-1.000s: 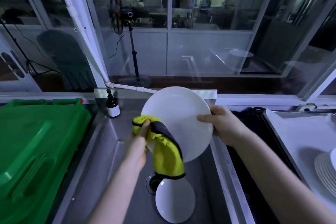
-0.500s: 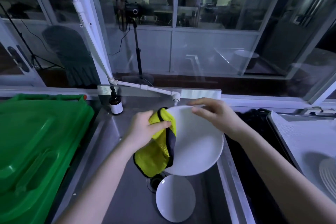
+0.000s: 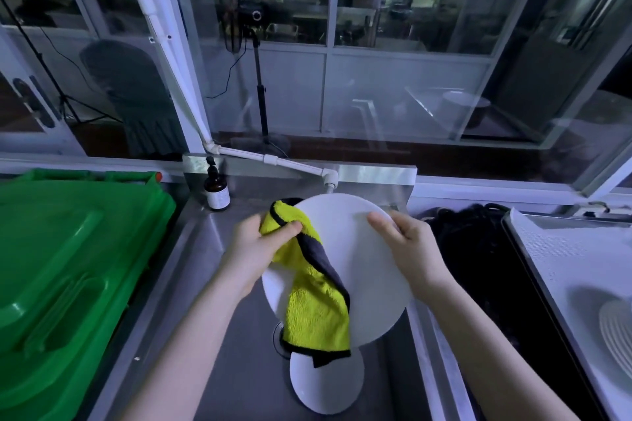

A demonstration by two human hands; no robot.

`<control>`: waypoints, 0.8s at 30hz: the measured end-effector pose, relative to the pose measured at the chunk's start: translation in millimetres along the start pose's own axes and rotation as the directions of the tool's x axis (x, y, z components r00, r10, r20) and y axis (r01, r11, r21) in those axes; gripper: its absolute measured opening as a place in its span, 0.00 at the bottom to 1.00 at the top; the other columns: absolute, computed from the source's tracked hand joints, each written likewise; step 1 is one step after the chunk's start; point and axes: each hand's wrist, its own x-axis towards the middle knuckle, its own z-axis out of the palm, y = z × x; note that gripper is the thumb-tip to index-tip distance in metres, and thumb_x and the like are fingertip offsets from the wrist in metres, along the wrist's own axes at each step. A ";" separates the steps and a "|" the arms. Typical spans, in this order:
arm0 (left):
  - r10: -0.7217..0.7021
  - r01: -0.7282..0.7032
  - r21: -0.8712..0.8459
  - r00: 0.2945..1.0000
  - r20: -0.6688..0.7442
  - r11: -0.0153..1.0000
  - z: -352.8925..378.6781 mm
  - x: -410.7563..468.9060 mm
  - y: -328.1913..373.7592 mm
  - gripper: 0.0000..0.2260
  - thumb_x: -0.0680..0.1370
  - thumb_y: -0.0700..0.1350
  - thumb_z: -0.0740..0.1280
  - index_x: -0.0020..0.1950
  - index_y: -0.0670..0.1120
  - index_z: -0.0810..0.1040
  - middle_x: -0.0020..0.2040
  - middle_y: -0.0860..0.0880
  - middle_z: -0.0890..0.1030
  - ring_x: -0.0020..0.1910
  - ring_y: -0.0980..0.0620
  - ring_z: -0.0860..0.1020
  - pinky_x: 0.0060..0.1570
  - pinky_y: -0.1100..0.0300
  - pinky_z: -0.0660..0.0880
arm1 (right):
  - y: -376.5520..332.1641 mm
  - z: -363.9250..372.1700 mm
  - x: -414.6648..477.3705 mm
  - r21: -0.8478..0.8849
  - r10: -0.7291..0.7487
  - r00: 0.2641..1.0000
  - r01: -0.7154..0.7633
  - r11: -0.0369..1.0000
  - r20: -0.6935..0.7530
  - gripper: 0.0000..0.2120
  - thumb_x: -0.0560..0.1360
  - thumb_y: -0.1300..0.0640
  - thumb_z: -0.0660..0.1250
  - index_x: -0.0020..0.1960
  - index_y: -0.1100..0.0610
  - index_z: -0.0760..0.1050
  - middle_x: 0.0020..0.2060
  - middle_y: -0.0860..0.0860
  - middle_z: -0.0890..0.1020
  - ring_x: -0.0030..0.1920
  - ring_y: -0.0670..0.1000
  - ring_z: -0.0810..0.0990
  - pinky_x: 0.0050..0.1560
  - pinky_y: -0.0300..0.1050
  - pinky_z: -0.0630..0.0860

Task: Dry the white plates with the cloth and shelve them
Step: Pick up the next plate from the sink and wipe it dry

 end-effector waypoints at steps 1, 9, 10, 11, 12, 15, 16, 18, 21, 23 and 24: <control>0.074 -0.089 0.135 0.991 0.108 0.987 -3.0 3.5 6.1 0.05 0.70 0.44 0.78 0.43 0.48 0.83 0.39 0.53 0.86 0.38 0.60 0.81 0.38 0.67 0.76 | -3.7 -0.8 1.3 -0.066 -0.047 0.997 0.051 0.997 0.058 0.24 0.79 0.51 0.68 0.34 0.65 0.64 0.29 0.50 0.63 0.31 0.47 0.61 0.32 0.46 0.57; 0.055 -0.084 0.145 0.980 0.190 0.986 -1.6 3.0 5.6 0.04 0.72 0.45 0.76 0.46 0.49 0.84 0.42 0.53 0.86 0.42 0.57 0.82 0.44 0.64 0.77 | -23.0 -4.8 6.9 -0.154 -0.120 0.991 0.129 0.980 0.065 0.22 0.79 0.51 0.69 0.38 0.70 0.73 0.30 0.52 0.66 0.32 0.47 0.64 0.33 0.46 0.60; -0.026 0.028 -0.029 0.998 0.057 0.999 1.5 -2.6 -3.2 0.03 0.73 0.44 0.75 0.46 0.47 0.84 0.42 0.51 0.87 0.44 0.52 0.83 0.45 0.61 0.79 | -20.7 -4.4 5.4 -0.023 -0.055 0.996 0.054 0.998 -0.071 0.23 0.79 0.50 0.69 0.41 0.72 0.73 0.31 0.52 0.68 0.33 0.47 0.65 0.34 0.44 0.61; -0.131 0.119 -0.201 0.990 -0.049 0.972 7.7 -7.6 -11.9 0.05 0.74 0.45 0.74 0.47 0.46 0.84 0.43 0.48 0.87 0.46 0.47 0.83 0.47 0.56 0.80 | -19.2 0.4 2.9 0.137 0.029 0.981 -0.003 0.991 -0.194 0.23 0.79 0.51 0.69 0.44 0.73 0.74 0.32 0.53 0.69 0.35 0.48 0.66 0.36 0.45 0.62; -0.234 0.181 -0.324 0.963 -0.134 0.929 14.7 -11.5 -19.1 0.07 0.74 0.47 0.74 0.48 0.46 0.83 0.45 0.46 0.86 0.48 0.44 0.83 0.51 0.50 0.80 | -16.9 9.2 -0.8 0.291 0.130 0.952 -0.045 0.956 -0.278 0.22 0.79 0.51 0.69 0.45 0.73 0.73 0.34 0.53 0.70 0.36 0.49 0.67 0.38 0.46 0.64; -0.359 0.232 -0.395 0.889 -0.284 0.889 25.8 -14.2 -25.6 0.10 0.73 0.51 0.75 0.49 0.45 0.83 0.46 0.43 0.85 0.51 0.40 0.82 0.54 0.45 0.79 | -1.3 32.8 -12.8 0.459 0.309 0.897 -0.140 0.877 -0.315 0.23 0.79 0.49 0.67 0.46 0.72 0.72 0.35 0.55 0.72 0.37 0.50 0.70 0.39 0.47 0.66; -0.357 0.227 -0.397 0.887 -0.294 0.890 23.7 -12.1 -24.8 0.09 0.74 0.48 0.74 0.48 0.44 0.83 0.45 0.43 0.85 0.51 0.40 0.83 0.52 0.46 0.80 | 3.7 33.0 -14.5 0.424 0.298 0.912 -0.160 0.891 -0.281 0.23 0.79 0.49 0.66 0.45 0.71 0.71 0.35 0.55 0.72 0.37 0.51 0.70 0.39 0.48 0.66; -0.303 0.196 -0.356 0.912 -0.277 0.914 15.1 -9.4 -20.8 0.05 0.74 0.46 0.75 0.45 0.44 0.84 0.42 0.46 0.86 0.48 0.44 0.84 0.49 0.47 0.81 | 4.3 21.8 -11.0 0.316 0.208 0.957 -0.137 0.939 -0.201 0.17 0.80 0.50 0.67 0.45 0.66 0.73 0.36 0.52 0.76 0.38 0.52 0.73 0.40 0.47 0.68; -0.075 0.059 -0.093 0.981 -0.180 0.994 5.1 -7.2 -7.2 0.04 0.71 0.46 0.77 0.41 0.48 0.84 0.38 0.51 0.86 0.40 0.52 0.84 0.41 0.55 0.79 | -12.4 -2.7 6.3 0.207 0.027 0.999 -0.017 0.978 -0.046 0.09 0.77 0.53 0.71 0.56 0.54 0.78 0.47 0.48 0.86 0.46 0.46 0.83 0.47 0.43 0.77; 0.112 -0.109 0.126 0.994 -0.012 0.986 5.5 -4.2 6.5 0.06 0.69 0.45 0.79 0.37 0.51 0.83 0.33 0.54 0.84 0.32 0.58 0.80 0.35 0.62 0.75 | -23.9 -9.1 19.2 -0.060 -0.081 0.987 0.090 0.994 0.141 0.08 0.76 0.50 0.72 0.54 0.51 0.80 0.44 0.51 0.86 0.45 0.51 0.83 0.48 0.46 0.77; 0.198 -0.212 0.213 0.976 0.085 0.954 7.5 -2.7 12.8 0.08 0.68 0.44 0.79 0.34 0.53 0.82 0.30 0.56 0.82 0.29 0.61 0.76 0.32 0.65 0.72 | -27.9 -8.1 22.7 -0.206 -0.119 0.962 0.172 0.963 0.246 0.07 0.76 0.48 0.71 0.51 0.50 0.81 0.40 0.53 0.85 0.42 0.53 0.82 0.46 0.47 0.76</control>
